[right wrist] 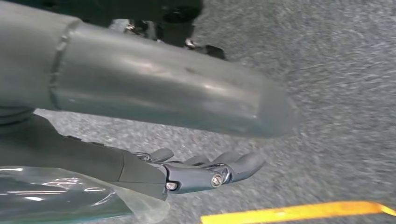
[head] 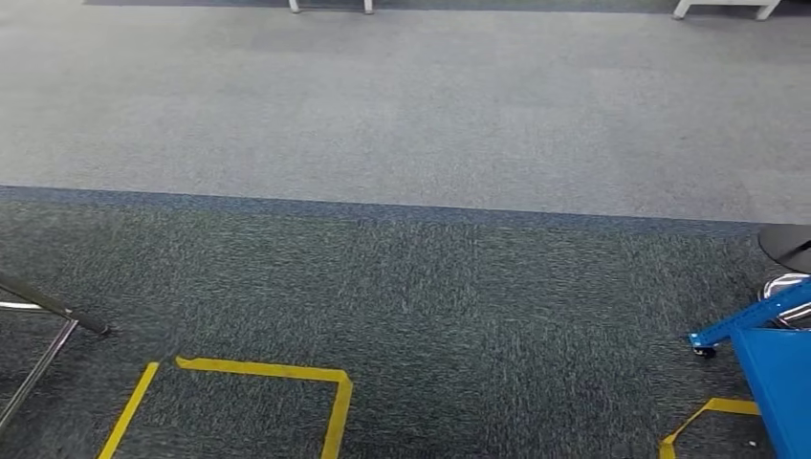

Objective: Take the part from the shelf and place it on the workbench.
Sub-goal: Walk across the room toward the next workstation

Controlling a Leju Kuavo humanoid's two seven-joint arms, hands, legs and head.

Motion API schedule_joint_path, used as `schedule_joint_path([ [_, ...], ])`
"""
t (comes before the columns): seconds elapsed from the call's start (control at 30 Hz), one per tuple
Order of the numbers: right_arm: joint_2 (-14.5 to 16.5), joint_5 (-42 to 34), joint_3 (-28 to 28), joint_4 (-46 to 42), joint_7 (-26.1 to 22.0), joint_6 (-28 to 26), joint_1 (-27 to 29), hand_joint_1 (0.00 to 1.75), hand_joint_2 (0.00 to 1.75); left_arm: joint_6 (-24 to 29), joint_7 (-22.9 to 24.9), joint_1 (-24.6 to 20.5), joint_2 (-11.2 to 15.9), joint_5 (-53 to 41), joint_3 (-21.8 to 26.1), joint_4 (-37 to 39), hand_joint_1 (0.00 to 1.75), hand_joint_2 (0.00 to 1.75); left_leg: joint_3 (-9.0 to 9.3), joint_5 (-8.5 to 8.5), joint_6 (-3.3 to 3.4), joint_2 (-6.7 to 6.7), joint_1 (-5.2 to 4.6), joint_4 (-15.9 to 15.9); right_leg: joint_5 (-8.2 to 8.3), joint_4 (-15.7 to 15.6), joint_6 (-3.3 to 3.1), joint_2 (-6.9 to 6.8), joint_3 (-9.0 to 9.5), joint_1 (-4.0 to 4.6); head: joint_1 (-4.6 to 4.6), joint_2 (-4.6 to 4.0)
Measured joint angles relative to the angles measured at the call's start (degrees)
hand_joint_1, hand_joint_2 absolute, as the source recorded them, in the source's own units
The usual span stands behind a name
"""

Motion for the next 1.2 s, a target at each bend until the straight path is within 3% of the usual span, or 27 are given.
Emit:
schedule_joint_path([
  [0.03,0.3,-0.1,0.0,0.0,-0.1,0.1,0.1,0.00,0.00,0.0,0.2,-0.1,0.0,-0.2,-0.1,0.0,0.00,0.00,-0.39,-1.05,-0.28,-1.26,0.15,1.2,0.13,-0.1,-0.38,0.61,-0.02,-0.08,-0.14,0.00],
  [0.1,0.8,-0.3,-0.1,0.0,-0.2,0.2,0.1,0.00,0.00,-0.1,0.5,0.0,0.0,-0.3,-0.1,0.0,0.00,0.00,-2.77,-4.69,-0.63,-4.87,0.41,7.2,0.32,-0.2,-0.98,1.94,-0.08,-0.16,-0.44,0.00],
  [0.17,1.1,-0.3,-0.1,0.0,-0.3,0.3,-0.1,0.00,0.00,-0.1,0.7,0.2,0.0,-0.3,-0.2,0.0,0.00,0.00,-5.99,-7.64,-0.64,-6.32,0.43,14.5,0.39,-0.2,-1.27,3.60,-0.14,-0.08,-0.58,0.00],
  [0.2,1.1,-0.3,-0.1,0.0,-0.3,0.4,-0.1,0.00,0.00,-0.1,0.7,0.3,0.0,-0.3,-0.2,0.0,0.00,0.00,-6.79,-7.63,-0.60,-6.50,0.43,16.1,0.41,-0.1,-1.32,4.49,-0.13,-0.04,-0.62,0.00],
  [0.23,1.2,-0.3,-0.1,0.0,-0.4,0.5,-0.1,0.00,0.00,-0.1,0.8,0.4,0.0,-0.3,-0.2,0.0,0.00,0.00,-6.64,-6.40,-0.52,-6.64,0.44,15.4,0.42,-0.1,-1.32,5.39,-0.10,-0.02,-0.62,0.00],
  [0.27,1.2,-0.4,-0.2,0.0,-0.6,0.7,0.0,0.00,0.00,-0.2,0.9,0.4,0.0,-0.4,-0.2,0.0,0.00,0.00,-5.60,-4.28,-0.41,-7.00,0.49,12.8,0.42,0.1,-1.31,6.26,-0.06,-0.02,-0.62,0.00],
  [0.33,1.5,-0.7,-0.4,0.0,-1.4,1.4,-0.1,0.00,0.00,-1.0,1.1,0.3,0.0,-0.7,-0.3,0.0,0.00,0.00,-2.72,-0.29,-0.15,-9.66,0.80,5.4,0.39,0.5,-1.11,7.81,-0.24,0.05,-0.63,0.00],
  [0.4,2.0,-1.5,-0.7,0.0,-2.2,2.1,-0.3,0.00,0.00,-2.6,1.1,0.3,0.0,-1.3,-0.6,0.0,0.00,0.00,-1.33,0.69,-0.03,-12.03,1.03,1.5,0.56,0.9,-0.52,9.18,-0.97,0.01,-0.64,0.00],
  [0.47,2.4,-2.2,-1.2,0.0,-2.8,2.4,-0.4,0.00,0.00,-4.1,1.0,0.1,0.0,-2.0,-1.0,0.0,0.00,0.00,-1.26,0.50,0.25,-11.61,0.89,0.9,0.92,0.8,0.35,10.43,-1.83,-0.28,-0.64,0.00],
  [0.5,2.5,-2.5,-1.6,0.0,-3.0,2.5,-0.3,0.00,0.00,-4.5,1.2,-0.1,0.0,-2.3,-1.2,0.0,0.00,0.00,-1.21,0.69,0.56,-10.93,0.87,0.7,0.84,1.0,0.68,10.09,-2.19,-0.36,-0.61,0.00],
  [0.57,2.6,-2.7,-2.2,0.0,-3.4,2.6,-0.3,0.00,0.00,-4.6,1.7,-0.3,0.1,-2.5,-1.4,0.0,0.00,0.00,-1.10,1.03,1.28,-9.34,0.94,0.2,-0.97,4.0,1.11,7.41,-3.94,-0.24,-0.22,0.00],
  [0.63,2.5,-2.4,-2.6,0.0,-3.9,2.7,-0.6,0.00,0.00,-4.7,1.9,-0.4,0.2,-2.2,-1.4,0.0,0.00,0.00,-1.17,1.04,1.64,-7.47,0.77,0.1,-4.64,11.1,1.38,4.48,-7.17,-0.13,0.19,0.00],
  [0.7,2.2,-1.9,-2.8,0.0,-4.6,3.0,-0.7,0.00,0.00,-5.3,1.6,-0.4,0.3,-1.6,-1.3,0.0,0.00,0.00,-1.23,0.98,1.72,-5.55,0.61,0.1,-6.52,16.3,1.64,3.71,-9.44,-0.18,0.24,0.00],
  [0.73,2.0,-1.5,-2.9,0.0,-4.9,3.2,-0.7,0.00,0.00,-5.7,1.3,-0.4,0.3,-1.3,-1.2,0.0,0.00,0.00,-1.22,0.94,1.72,-4.75,0.58,0.2,-5.91,16.0,1.69,3.48,-9.04,-0.20,0.25,0.00],
  [0.77,1.7,-1.0,-2.9,0.0,-5.2,3.4,-0.6,0.00,0.00,-6.0,1.1,-0.5,0.2,-1.2,-1.1,0.0,0.00,0.00,-1.17,0.89,1.68,-4.03,0.56,0.2,-4.43,13.6,1.66,3.10,-7.49,-0.19,0.25,0.00],
  [0.8,1.3,-0.3,-2.9,0.0,-5.3,3.4,-0.6,0.00,0.00,-6.2,0.9,-0.6,0.1,-1.2,-1.0,0.0,0.00,0.00,-1.05,0.80,1.59,-3.37,0.54,0.2,-2.61,9.6,1.55,2.24,-5.11,-0.14,0.26,0.00],
  [0.87,0.7,1.6,-2.8,0.0,-5.0,2.9,-0.9,0.00,0.00,-6.6,0.8,-0.8,-0.2,-1.2,-1.0,0.0,0.00,0.00,-0.87,0.55,1.20,-2.22,0.27,0.3,-0.69,2.6,1.07,0.00,-1.05,0.31,0.25,0.00],
  [0.9,0.3,2.7,-2.7,0.0,-4.7,2.4,-1.0,0.00,0.00,-7.0,0.8,-0.9,-0.4,-1.2,-1.0,0.0,0.00,0.00,-0.81,0.46,0.97,-1.66,0.13,0.4,-0.52,1.0,0.76,-0.59,-0.13,0.52,0.24,0.00],
  [0.97,-0.4,4.1,-2.4,0.0,-4.5,1.7,-1.0,0.00,0.00,-8.0,0.9,-1.1,-0.7,-1.2,-1.0,0.0,0.00,0.00,-0.66,0.41,0.52,-0.60,-0.01,0.4,-0.54,0.5,0.06,0.12,-0.05,0.71,0.22,0.00],
  [1.0,-0.7,4.4,-2.3,-0.1,-4.7,1.8,-0.9,0.00,0.00,-8.8,1.0,-1.2,-1.0,-1.1,-0.9,0.0,0.00,0.00,-0.57,0.20,0.25,-0.68,0.07,0.5,-0.40,0.4,-0.25,0.65,-0.07,0.62,0.24,0.00],
  [1.07,-1.3,4.3,-2.2,-0.1,-5.1,2.2,-0.9,0.00,0.00,-10.8,0.9,-1.3,-1.4,-0.8,-0.8,-0.1,0.00,0.00,-1.32,-1.66,-0.23,-2.92,0.28,2.9,-0.06,0.1,-0.92,1.74,0.02,0.35,0.08,0.00],
  [1.13,-1.7,4.2,-2.2,-0.1,-5.3,2.7,-1.3,0.00,0.00,-12.4,0.3,-1.3,-1.8,-0.3,-0.4,-0.1,0.00,0.00,-4.22,-5.34,-0.47,-5.68,0.43,9.7,0.15,0.0,-1.32,3.06,0.01,0.26,-0.23,0.00],
  [1.2,-1.9,4.1,-2.3,-0.1,-5.6,3.1,-1.6,0.00,0.00,-12.6,-0.2,-1.2,-2.1,0.1,0.1,-0.1,0.00,0.00,-7.26,-7.41,-0.49,-6.39,0.46,16.1,0.21,0.0,-1.43,4.68,0.00,0.34,-0.39,0.00],
])
